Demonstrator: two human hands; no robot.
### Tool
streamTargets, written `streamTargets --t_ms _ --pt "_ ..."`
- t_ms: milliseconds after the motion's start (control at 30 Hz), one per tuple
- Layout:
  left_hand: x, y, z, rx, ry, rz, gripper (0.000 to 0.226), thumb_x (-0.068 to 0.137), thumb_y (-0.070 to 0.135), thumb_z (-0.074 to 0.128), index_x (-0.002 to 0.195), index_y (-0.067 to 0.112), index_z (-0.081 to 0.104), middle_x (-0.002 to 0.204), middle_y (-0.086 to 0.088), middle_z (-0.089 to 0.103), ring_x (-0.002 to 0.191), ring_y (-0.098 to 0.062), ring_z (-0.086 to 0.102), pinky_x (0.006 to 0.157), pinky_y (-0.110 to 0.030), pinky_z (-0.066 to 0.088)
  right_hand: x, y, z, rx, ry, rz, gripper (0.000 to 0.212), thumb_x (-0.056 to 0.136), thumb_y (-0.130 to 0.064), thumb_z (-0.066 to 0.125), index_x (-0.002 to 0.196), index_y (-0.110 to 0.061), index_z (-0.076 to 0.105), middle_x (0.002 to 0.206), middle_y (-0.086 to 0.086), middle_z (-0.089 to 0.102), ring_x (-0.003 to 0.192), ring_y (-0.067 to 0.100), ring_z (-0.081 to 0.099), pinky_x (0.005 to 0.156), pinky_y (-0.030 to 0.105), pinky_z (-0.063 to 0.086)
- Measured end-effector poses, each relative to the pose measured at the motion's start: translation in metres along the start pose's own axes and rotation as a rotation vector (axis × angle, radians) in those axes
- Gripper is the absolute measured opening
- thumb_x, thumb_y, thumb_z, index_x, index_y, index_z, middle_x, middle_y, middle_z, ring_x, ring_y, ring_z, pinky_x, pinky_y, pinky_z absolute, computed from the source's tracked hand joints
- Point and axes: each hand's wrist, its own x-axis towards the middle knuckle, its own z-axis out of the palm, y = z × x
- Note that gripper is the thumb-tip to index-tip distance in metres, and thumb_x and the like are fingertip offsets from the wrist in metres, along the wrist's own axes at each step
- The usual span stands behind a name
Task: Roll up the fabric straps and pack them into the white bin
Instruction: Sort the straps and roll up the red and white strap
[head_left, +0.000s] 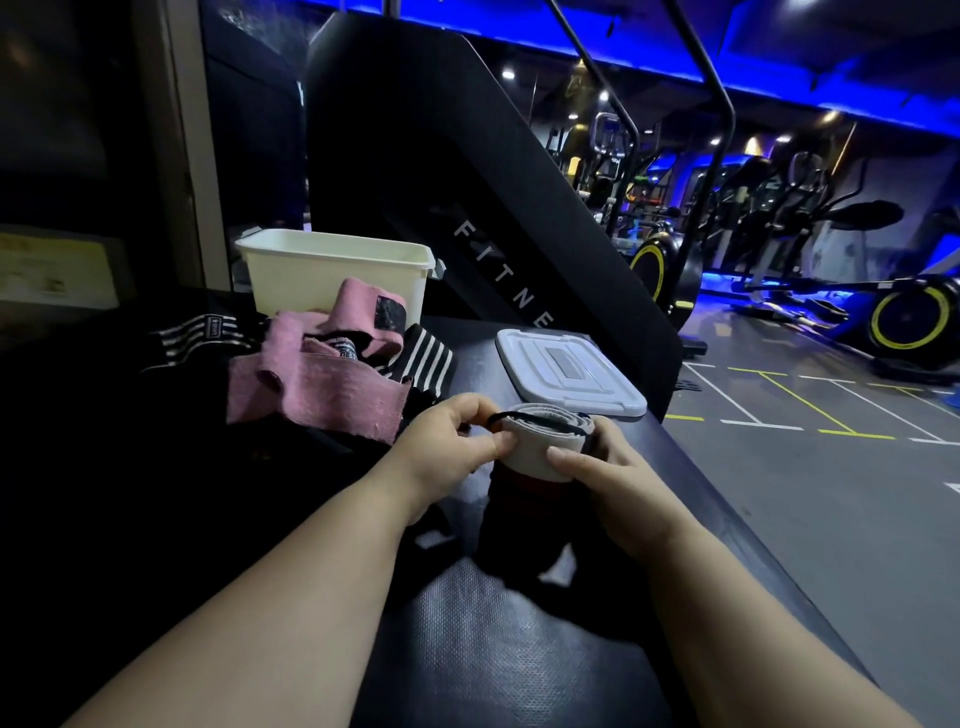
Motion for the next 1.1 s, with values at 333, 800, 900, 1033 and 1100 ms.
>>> streamTargets --t_ms 333,800,900,1033,1100 --pt "0.003 0.000 0.009 0.000 0.147 0.087 0.026 0.082 0.014 0.074 0.063 0.024 0.059 0.062 0.011 0.051 0.059 -0.008 0.043 0.057 -0.019 0.038 0.006 0.010 0.008 0.064 0.153 -0.030 0.080 0.063 -0.032 0.086 0.126 0.001 0.050 0.120 0.026 0.063 0.113 0.044 0.060 0.095 0.057 0.050" --pt "0.000 0.009 0.024 -0.328 0.182 0.052 0.016 0.068 0.018 0.070 0.065 0.033 0.066 0.074 -0.006 0.054 0.071 -0.015 0.049 0.067 -0.026 0.044 0.016 0.011 0.011 -0.019 0.240 -0.064 0.076 0.069 -0.031 0.084 0.127 0.002 0.049 0.118 0.025 0.065 0.111 0.044 0.061 0.097 0.062 0.047" --pt "-0.001 0.008 0.025 -0.314 0.188 0.058 0.016 0.067 0.019 0.069 0.066 0.035 0.066 0.075 -0.006 0.054 0.071 -0.017 0.048 0.066 -0.025 0.043 0.016 0.012 0.013 -0.077 0.286 -0.073 0.083 0.064 -0.041 0.088 0.125 0.001 0.051 0.116 0.021 0.067 0.109 0.040 0.064 0.097 0.062 0.047" --pt "-0.001 0.007 0.025 -0.173 0.194 0.091 0.011 0.063 0.031 0.073 0.070 0.038 0.067 0.087 -0.006 0.055 0.076 -0.021 0.048 0.069 -0.025 0.044 0.018 0.016 0.011 -0.142 0.346 -0.069 0.087 0.058 -0.051 0.089 0.122 -0.003 0.055 0.113 0.017 0.069 0.105 0.035 0.067 0.094 0.059 0.050" --pt "-0.002 0.005 0.026 -0.137 0.166 0.096 0.016 0.059 0.042 0.074 0.072 0.037 0.067 0.095 -0.008 0.056 0.080 -0.020 0.052 0.075 -0.030 0.048 0.019 0.017 0.009 -0.164 0.366 -0.059 0.088 0.055 -0.054 0.090 0.120 -0.005 0.056 0.111 0.015 0.070 0.103 0.033 0.068 0.092 0.058 0.052"
